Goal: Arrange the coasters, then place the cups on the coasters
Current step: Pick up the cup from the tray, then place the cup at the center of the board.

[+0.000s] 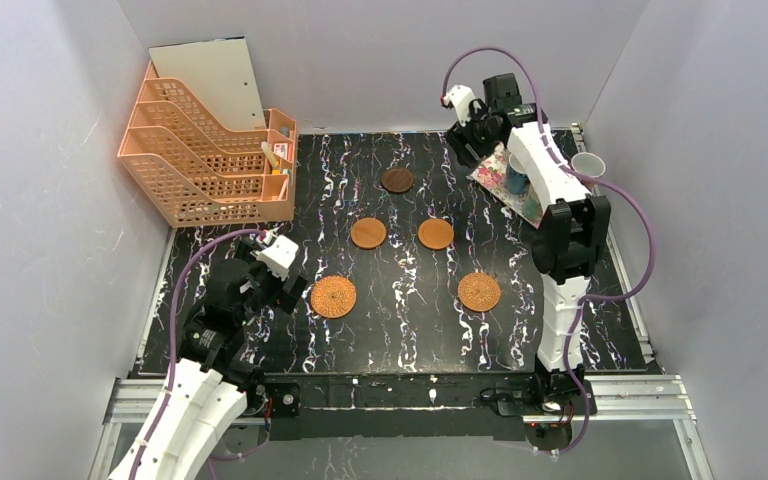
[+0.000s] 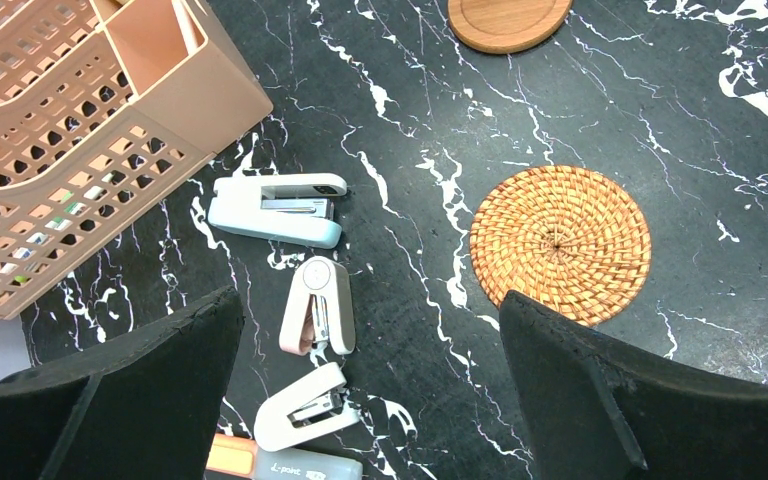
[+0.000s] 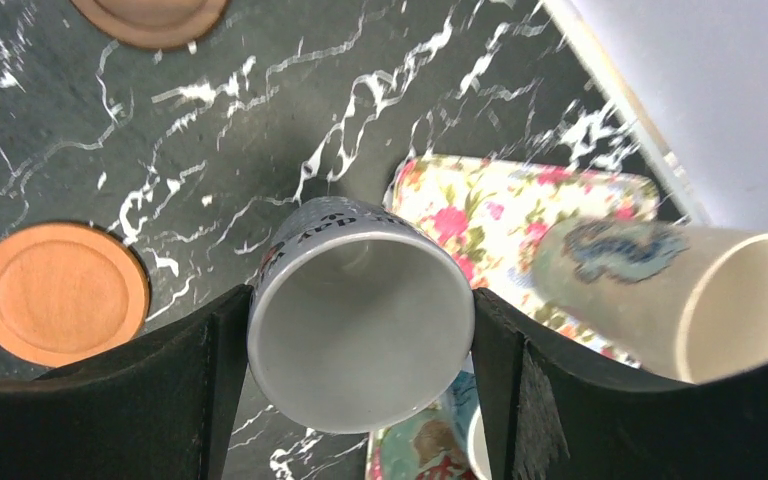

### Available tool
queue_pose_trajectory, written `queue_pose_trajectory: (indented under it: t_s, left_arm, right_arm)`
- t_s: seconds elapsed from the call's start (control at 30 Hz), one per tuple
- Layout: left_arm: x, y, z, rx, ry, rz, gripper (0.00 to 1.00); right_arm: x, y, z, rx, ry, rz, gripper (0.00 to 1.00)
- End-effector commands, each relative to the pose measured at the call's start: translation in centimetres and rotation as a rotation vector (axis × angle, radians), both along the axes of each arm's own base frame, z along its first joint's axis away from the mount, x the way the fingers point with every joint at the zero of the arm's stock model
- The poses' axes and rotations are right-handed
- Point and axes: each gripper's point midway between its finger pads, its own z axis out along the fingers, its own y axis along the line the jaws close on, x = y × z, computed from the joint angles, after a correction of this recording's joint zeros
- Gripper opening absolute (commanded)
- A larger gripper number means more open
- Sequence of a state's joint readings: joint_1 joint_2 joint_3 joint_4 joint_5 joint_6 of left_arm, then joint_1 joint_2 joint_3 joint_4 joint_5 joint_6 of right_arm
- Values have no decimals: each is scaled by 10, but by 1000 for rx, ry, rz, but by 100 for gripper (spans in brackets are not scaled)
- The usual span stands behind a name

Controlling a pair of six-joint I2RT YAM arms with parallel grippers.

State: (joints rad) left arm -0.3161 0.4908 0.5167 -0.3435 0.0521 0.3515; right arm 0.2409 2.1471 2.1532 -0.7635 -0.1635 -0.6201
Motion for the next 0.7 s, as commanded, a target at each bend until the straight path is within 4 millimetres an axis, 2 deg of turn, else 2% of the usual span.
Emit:
queue_pose_trajectory:
  t_s: [0.0,0.3,0.53,0.6,0.67]
  left_arm:
    - [1,2,-3,3,6,10,98]
    - [1,2,-3,1,6,9,98]
    - [0,2,-3,-1,5,9,98]
    - [0,3,-2,-1,-1,13,98]
    - [0,3,-2,-2,-2,14,98]
  right_arm:
    - [2,-12,-7,-6,-3,-84,56]
    - [-20,-11,-56,-35,86,-90,59]
    - [-26,-12,-74,-47,108,-94,65]
    - [-28,-13,-77,-50,115,-94,72]
    - [-31,-13,-77,-50,118,-88,87]
